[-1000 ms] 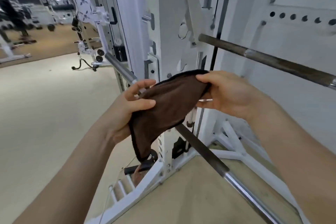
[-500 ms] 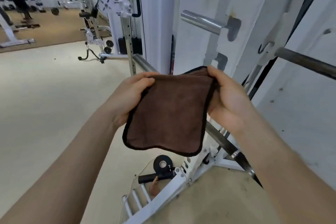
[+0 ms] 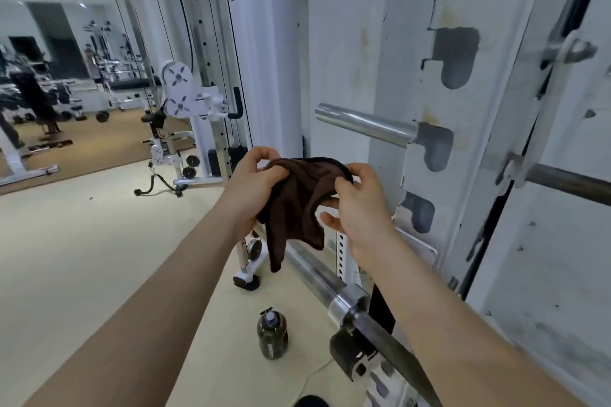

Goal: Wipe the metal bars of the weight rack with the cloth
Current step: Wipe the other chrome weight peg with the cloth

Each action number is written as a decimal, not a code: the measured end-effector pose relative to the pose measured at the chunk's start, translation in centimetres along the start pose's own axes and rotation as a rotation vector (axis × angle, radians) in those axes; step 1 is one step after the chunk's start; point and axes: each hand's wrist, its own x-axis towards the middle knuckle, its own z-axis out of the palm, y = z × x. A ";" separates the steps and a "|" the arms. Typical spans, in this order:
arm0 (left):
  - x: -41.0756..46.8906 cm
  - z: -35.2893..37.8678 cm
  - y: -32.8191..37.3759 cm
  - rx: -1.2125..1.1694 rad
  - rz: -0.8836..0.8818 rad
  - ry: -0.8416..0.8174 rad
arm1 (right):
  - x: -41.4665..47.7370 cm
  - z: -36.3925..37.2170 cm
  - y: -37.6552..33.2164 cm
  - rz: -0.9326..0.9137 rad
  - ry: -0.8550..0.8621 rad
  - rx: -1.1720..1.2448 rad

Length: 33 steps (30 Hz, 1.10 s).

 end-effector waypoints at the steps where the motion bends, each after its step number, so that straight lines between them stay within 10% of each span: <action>1: 0.8 0.3 0.3 0.022 0.001 -0.003 | 0.9 0.1 0.0 0.009 0.033 0.044; 20: 20.6 7.9 0.7 0.115 0.335 -0.565 | 17.0 0.2 1.2 -0.295 0.885 -0.143; 28: 26.1 14.3 1.9 0.216 0.668 -0.889 | 19.4 -2.3 -2.5 -0.240 1.191 -0.722; 33: 27.6 17.9 -0.3 0.820 1.010 -0.568 | 18.8 -3.5 -3.2 0.022 0.931 -1.379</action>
